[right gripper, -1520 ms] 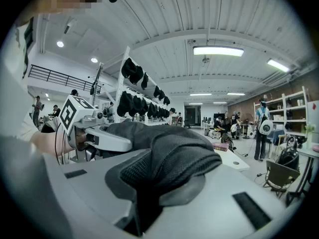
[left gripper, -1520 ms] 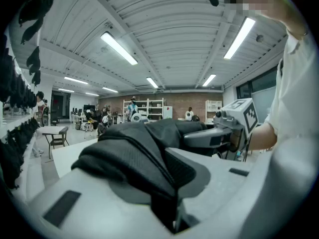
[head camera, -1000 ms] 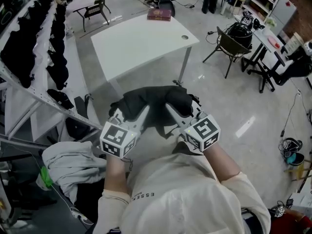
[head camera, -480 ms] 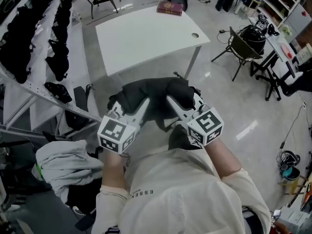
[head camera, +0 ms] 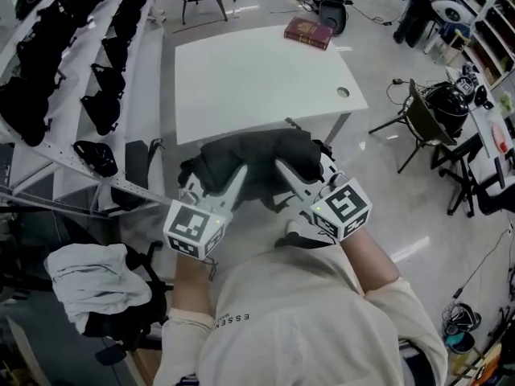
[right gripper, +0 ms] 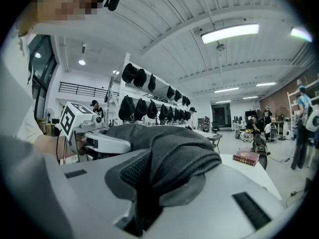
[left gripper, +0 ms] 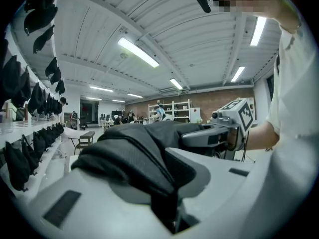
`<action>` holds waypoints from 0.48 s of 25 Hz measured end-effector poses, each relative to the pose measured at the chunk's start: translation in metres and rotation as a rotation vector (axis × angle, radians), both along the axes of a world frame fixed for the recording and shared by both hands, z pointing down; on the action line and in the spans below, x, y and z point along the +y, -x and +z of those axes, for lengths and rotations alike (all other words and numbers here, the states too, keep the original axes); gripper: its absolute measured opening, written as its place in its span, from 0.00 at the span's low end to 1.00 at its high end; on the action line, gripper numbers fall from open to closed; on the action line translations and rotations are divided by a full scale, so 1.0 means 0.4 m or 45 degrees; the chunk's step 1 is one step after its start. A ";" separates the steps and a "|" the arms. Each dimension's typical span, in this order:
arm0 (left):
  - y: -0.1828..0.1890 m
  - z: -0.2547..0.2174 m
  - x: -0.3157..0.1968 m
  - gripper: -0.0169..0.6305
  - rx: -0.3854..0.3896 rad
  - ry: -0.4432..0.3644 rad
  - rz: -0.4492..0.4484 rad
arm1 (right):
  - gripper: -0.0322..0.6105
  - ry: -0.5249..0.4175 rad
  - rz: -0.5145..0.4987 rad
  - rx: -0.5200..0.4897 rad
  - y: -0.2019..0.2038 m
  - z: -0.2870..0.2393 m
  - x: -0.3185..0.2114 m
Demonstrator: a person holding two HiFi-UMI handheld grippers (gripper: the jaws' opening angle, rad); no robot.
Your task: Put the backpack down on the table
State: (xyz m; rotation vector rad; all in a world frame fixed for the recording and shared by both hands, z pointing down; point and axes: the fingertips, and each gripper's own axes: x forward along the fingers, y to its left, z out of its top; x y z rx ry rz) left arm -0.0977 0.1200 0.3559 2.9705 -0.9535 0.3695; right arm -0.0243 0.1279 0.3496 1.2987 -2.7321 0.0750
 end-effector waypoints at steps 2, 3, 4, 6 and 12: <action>-0.036 -0.006 -0.041 0.15 0.003 -0.006 -0.032 | 0.17 -0.006 -0.037 0.004 -0.036 -0.006 -0.046; -0.053 -0.008 -0.062 0.15 0.004 -0.009 -0.048 | 0.17 -0.009 -0.055 0.005 -0.053 -0.008 -0.069; -0.070 -0.010 -0.082 0.15 0.006 -0.012 -0.064 | 0.17 -0.012 -0.072 0.007 -0.070 -0.011 -0.092; -0.105 -0.016 -0.122 0.15 0.013 -0.018 -0.091 | 0.17 -0.025 -0.103 0.016 -0.105 -0.019 -0.136; -0.199 -0.053 -0.239 0.15 0.051 -0.058 -0.149 | 0.17 -0.107 -0.195 0.067 -0.197 -0.062 -0.260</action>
